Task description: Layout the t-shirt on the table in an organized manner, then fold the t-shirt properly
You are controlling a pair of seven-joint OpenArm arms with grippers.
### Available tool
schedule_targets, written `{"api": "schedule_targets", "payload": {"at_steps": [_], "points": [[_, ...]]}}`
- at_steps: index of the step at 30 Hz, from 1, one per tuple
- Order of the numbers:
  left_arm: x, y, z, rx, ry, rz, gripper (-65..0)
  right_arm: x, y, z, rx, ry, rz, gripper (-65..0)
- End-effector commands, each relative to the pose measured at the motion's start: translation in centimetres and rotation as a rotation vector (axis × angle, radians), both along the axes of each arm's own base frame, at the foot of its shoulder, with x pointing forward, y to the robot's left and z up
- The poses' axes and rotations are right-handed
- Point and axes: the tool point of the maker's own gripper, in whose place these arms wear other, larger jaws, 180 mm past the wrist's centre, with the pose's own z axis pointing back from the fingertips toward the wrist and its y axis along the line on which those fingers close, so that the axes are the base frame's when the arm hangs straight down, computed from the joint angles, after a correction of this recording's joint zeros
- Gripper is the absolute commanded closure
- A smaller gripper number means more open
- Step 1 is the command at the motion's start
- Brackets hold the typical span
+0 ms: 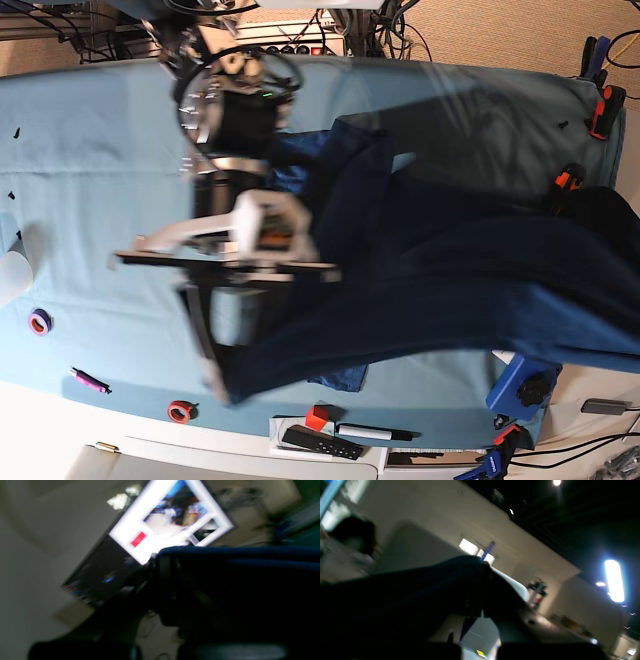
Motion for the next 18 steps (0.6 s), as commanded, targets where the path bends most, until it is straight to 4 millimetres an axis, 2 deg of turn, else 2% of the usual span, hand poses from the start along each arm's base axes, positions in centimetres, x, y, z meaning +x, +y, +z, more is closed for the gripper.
{"api": "schedule_targets", "payload": {"at_steps": [1,2,4,9,13,18], "points": [[-0.2,-0.4,1.4,0.025,-0.036,-0.015,0.0,-0.6,-1.0,0.7,-0.022,-0.042,-0.035,0.0],[-0.1,-0.6,1.2,0.021,-0.025,-0.029,0.0,-0.9,-2.0,0.7,-0.062,-0.068,-0.095,0.0],[-0.2,-1.7,0.9,0.016,-0.009,-0.074,0.0,-0.9,-3.8,-0.4,-0.127,-0.037,-0.179,0.0],[-1.0,-6.2,1.1,0.012,0.004,-0.243,0.0,-1.3,-6.4,-3.1,-0.266,0.043,-0.27,0.0],[-1.0,-7.4,0.2,-0.013,0.042,-0.312,0.0,-1.7,-9.5,-4.4,-0.344,0.098,-0.371,0.0],[-1.2,-8.1,-0.9,-0.083,0.06,-0.356,0.0,-2.9,-15.3,-4.7,-0.481,0.146,-0.547,0.0]]}}
